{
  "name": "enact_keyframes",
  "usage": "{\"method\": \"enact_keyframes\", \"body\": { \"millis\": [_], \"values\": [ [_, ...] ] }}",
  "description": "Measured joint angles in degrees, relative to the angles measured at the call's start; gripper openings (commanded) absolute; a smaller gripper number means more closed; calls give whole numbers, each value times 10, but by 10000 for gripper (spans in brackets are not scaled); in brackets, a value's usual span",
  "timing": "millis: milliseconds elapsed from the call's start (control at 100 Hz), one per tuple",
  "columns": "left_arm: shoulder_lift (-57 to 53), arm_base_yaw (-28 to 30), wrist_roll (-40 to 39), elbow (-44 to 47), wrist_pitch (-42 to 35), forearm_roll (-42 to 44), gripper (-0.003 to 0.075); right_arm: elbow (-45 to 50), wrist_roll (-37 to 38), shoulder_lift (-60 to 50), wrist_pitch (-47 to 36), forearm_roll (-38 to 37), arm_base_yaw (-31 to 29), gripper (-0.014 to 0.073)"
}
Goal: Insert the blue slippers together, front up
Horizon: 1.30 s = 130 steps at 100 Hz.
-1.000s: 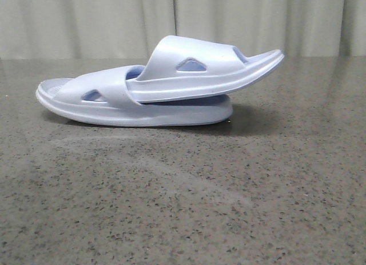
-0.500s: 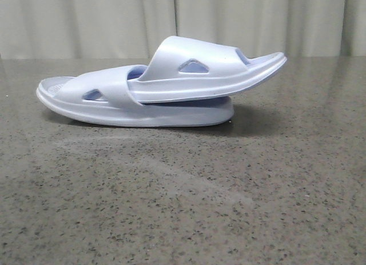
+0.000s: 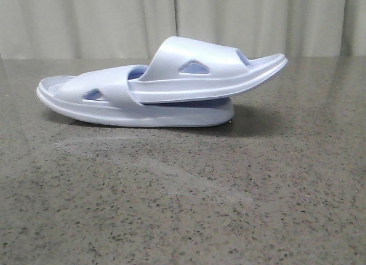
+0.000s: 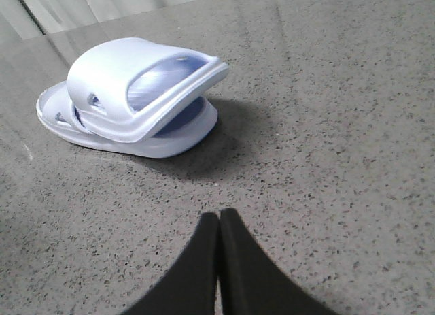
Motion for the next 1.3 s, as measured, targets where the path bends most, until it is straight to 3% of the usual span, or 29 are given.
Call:
{"method": "enact_keyframes", "body": {
  "millis": [100,260,320,380,560,700,1300],
  "values": [
    [-4,0,-92,9,-8,69,15,0,0,0,0,0,0,-78],
    [-42,27,-470,45,-26,441,15,0,0,0,0,0,0,-78],
    [-66,46,-565,65,-23,555,15,0,0,0,0,0,0,-78],
    [-93,73,-619,82,-17,606,15,0,0,0,0,0,0,-78],
    [-165,163,-665,126,-4,682,15,0,0,0,0,0,0,-78],
    [-211,197,-686,163,-4,711,15,0,0,0,0,0,0,-78],
    [-255,200,-718,179,55,762,15,0,0,0,0,0,0,-78]
  ]
}}
